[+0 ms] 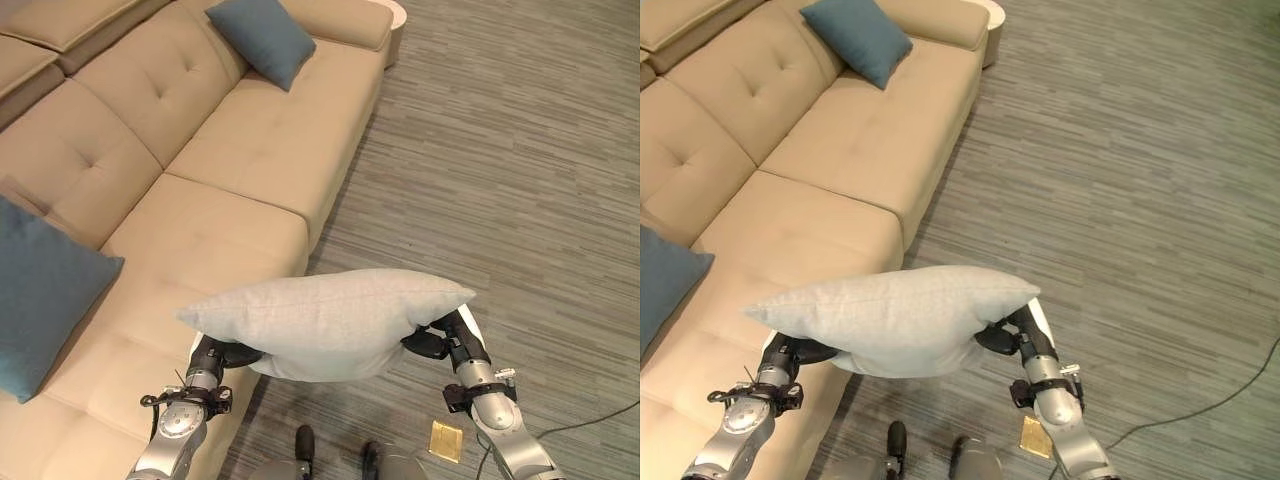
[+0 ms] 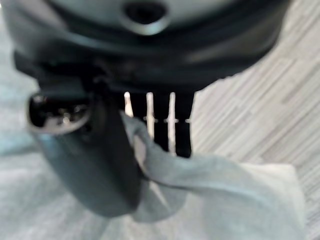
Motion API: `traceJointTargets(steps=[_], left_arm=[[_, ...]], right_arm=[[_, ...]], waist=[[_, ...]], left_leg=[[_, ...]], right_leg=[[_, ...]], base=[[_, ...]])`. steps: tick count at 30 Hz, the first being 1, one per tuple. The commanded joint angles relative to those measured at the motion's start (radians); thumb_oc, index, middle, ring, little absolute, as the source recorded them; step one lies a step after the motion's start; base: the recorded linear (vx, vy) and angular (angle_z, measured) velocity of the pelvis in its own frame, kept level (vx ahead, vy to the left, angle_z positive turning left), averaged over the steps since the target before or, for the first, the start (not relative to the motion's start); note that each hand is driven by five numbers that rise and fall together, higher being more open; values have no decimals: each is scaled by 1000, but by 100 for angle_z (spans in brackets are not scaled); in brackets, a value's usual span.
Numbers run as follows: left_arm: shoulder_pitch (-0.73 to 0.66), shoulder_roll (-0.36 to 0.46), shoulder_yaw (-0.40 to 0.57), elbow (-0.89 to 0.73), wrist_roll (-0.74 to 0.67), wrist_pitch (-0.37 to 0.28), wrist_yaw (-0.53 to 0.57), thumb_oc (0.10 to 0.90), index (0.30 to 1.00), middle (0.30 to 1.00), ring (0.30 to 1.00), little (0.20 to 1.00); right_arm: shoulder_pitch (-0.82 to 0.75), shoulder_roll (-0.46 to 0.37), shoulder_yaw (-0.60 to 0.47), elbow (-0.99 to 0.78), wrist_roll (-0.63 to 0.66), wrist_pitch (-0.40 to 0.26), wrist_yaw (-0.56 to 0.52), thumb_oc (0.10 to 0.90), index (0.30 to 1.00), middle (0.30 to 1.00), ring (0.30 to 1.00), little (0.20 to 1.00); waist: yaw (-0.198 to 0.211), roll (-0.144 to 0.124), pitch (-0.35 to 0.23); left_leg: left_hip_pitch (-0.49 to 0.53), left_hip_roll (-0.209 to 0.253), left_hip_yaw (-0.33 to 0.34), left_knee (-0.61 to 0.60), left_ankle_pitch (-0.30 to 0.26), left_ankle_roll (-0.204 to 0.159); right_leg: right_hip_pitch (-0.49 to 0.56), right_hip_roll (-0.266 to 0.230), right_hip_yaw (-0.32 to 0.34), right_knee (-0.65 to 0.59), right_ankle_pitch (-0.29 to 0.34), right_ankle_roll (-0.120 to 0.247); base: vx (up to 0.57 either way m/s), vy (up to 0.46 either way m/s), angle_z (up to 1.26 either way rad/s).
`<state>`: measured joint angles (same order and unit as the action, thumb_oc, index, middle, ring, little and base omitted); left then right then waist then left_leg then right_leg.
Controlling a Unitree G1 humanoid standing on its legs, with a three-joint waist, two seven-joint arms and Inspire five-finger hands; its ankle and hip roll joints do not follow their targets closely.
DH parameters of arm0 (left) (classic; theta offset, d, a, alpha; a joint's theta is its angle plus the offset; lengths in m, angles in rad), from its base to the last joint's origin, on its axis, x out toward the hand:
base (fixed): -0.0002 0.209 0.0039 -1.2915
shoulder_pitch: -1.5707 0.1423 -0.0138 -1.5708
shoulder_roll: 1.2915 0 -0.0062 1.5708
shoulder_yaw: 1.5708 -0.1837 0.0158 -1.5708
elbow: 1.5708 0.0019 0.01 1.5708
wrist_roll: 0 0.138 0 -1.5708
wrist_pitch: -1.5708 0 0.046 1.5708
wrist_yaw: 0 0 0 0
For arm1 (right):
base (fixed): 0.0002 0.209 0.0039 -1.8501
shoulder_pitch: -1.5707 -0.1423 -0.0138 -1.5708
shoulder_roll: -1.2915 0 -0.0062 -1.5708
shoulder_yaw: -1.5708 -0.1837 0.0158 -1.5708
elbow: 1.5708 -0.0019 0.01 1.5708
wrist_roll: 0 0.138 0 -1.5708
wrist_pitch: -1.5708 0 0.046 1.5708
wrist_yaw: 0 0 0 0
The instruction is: Pick up all the scattered cushions and arrange them neatly on the sofa.
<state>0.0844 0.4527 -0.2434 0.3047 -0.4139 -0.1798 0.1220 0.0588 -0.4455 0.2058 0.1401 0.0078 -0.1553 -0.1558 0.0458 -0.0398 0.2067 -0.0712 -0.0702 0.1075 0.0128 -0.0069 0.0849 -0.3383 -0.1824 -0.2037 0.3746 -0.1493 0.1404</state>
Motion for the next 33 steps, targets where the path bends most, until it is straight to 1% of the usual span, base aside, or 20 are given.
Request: traceJointTargets(steps=[1,3,4,6,7,8,9,11,13,15,16,17,21,24,25,26,29,31,32,33], left_arm=[[-74,-65,-19,-192,-6,-125,-55,400,300,300,300,300],[-81,-67,-22,-190,-4,-127,-65,400,300,300,300,300],[-75,-83,-32,-188,3,-129,-69,400,300,300,300,300],[-71,-93,-38,-191,-3,-127,-77,400,300,300,300,300],[-71,-93,-38,-191,-3,-127,-77,400,300,300,300,300],[-79,-101,-49,-191,-12,-125,-82,400,300,300,300,300],[-86,-104,-51,-190,-14,-123,-79,400,300,300,300,300],[-91,-109,-51,-190,-16,-126,-77,400,300,300,300,300],[-97,-110,-54,-188,-19,-127,-77,400,300,300,300,300],[-111,-112,-55,-186,-21,-128,-75,400,300,300,300,300],[-122,-114,-64,-184,-17,-124,-73,400,300,300,300,300],[-126,-116,-68,-185,-17,-124,-73,400,300,300,300,300],[-141,-109,-77,-198,-4,-117,-66,400,300,300,300,300],[-140,-104,-74,-211,-5,-115,-67,400,300,300,300,300],[-129,-100,-73,-212,-4,-113,-69,400,300,300,300,300],[-129,-100,-73,-212,-4,-113,-69,400,300,300,300,300],[-119,-88,-66,-217,-13,-107,-77,400,300,300,300,300],[-116,-79,-65,-219,-17,-105,-82,400,300,300,300,300],[-117,-73,-63,-220,-18,-105,-80,400,300,300,300,300],[-117,-73,-63,-220,-18,-105,-80,400,300,300,300,300]], right_arm=[[-107,25,33,-156,12,-131,8,400,300,300,300,300],[-99,23,27,-159,13,-135,9,400,300,300,300,300],[-75,23,14,-164,10,-139,8,400,300,300,300,300],[-58,17,5,-169,10,-143,5,400,300,300,300,300],[-57,17,4,-170,10,-142,5,400,300,300,300,300],[-55,5,-3,-177,22,-149,-2,400,300,300,300,300],[-59,2,-8,-181,31,-151,-8,400,300,300,300,300],[-59,0,-13,-185,38,-149,-15,400,300,300,300,300],[-56,-3,-18,-187,37,-147,-15,400,300,300,300,300],[-43,-10,-29,-190,35,-145,-16,400,300,300,300,300],[-32,-14,-45,-195,37,-147,-20,400,300,300,300,300],[-30,-13,-47,-194,42,-148,-20,400,300,300,300,300],[-31,-6,-49,-173,46,-144,-37,400,300,300,300,300],[-39,2,-44,-172,46,-138,-37,400,300,300,300,300],[-33,9,-40,-182,37,-139,-30,400,300,300,300,300],[-33,9,-40,-182,37,-139,-30,400,300,300,300,300],[-37,26,-18,-179,33,-135,-6,400,300,300,300,300],[-38,35,-14,-175,23,-131,6,400,300,300,300,300],[-41,36,-11,-176,20,-129,11,400,300,300,300,300],[-41,36,-11,-176,20,-129,11,400,300,300,300,300]], waist=[[-21,-9,-70],[-29,-12,-75],[-38,-14,-89],[-44,-15,-97],[-45,-14,-97],[-46,-10,-81],[-47,-16,-74],[-51,-13,-72],[-51,-13,-69],[-48,-16,-66],[-42,-21,-62],[-40,-18,-62],[-17,6,-68],[2,11,-67],[6,14,-87],[6,14,-87],[22,-11,-113],[30,-23,-117],[27,-25,-111],[28,-23,-114]], left_leg=[[67,46,-38,89,-170,-51],[82,42,-52,86,-183,-57],[108,47,-63,93,-205,-69],[103,68,-61,164,-204,-95],[100,69,-63,171,-207,-96],[7,107,-57,401,-159,-127],[-43,113,-53,474,-113,-134],[-87,141,-43,554,-85,-133],[-108,148,-43,568,-83,-127],[-150,133,-50,540,-101,-116],[-190,105,-61,462,-144,-104],[-196,97,-63,407,-136,-106],[-270,61,-65,152,32,-127],[-288,53,-60,119,69,-135],[-251,58,-64,88,79,-121],[-250,58,-64,87,79,-121],[-226,48,-52,129,35,-91],[-201,41,-40,145,0,-70],[-184,36,-36,151,-19,-57],[-188,38,-36,149,-15,-57]], right_leg=[[56,73,-51,-273,178,26],[74,81,-34,-304,182,29],[98,90,-10,-313,196,11],[126,93,-17,-318,196,-6],[127,94,-20,-319,197,-6],[180,110,-22,-339,181,-35],[193,109,-21,-344,172,-51],[216,126,-25,-352,145,-75],[232,131,-21,-358,132,-82],[256,134,-12,-368,116,-81],[284,140,6,-378,100,-74],[295,142,10,-382,95,-72],[355,184,24,-400,61,-72],[387,194,46,-396,39,-76],[404,196,53,-379,15,-74],[404,196,53,-379,15,-74],[420,152,71,-296,-18,-53],[395,126,72,-199,0,-20],[368,109,72,-125,30,-1],[363,111,73,-126,34,-2]], base=[[289,-137,-16],[289,-145,10],[304,-153,43],[268,-161,59],[141,-215,41],[97,-216,28],[135,-268,26],[126,-141,12],[154,-78,-22],[225,-43,-2],[252,-3,-2],[332,9,-7],[293,30,6],[260,59,-12],[350,109,-38],[497,200,-59],[362,185,-40],[264,174,-22],[135,117,-8],[155,195,-6]])
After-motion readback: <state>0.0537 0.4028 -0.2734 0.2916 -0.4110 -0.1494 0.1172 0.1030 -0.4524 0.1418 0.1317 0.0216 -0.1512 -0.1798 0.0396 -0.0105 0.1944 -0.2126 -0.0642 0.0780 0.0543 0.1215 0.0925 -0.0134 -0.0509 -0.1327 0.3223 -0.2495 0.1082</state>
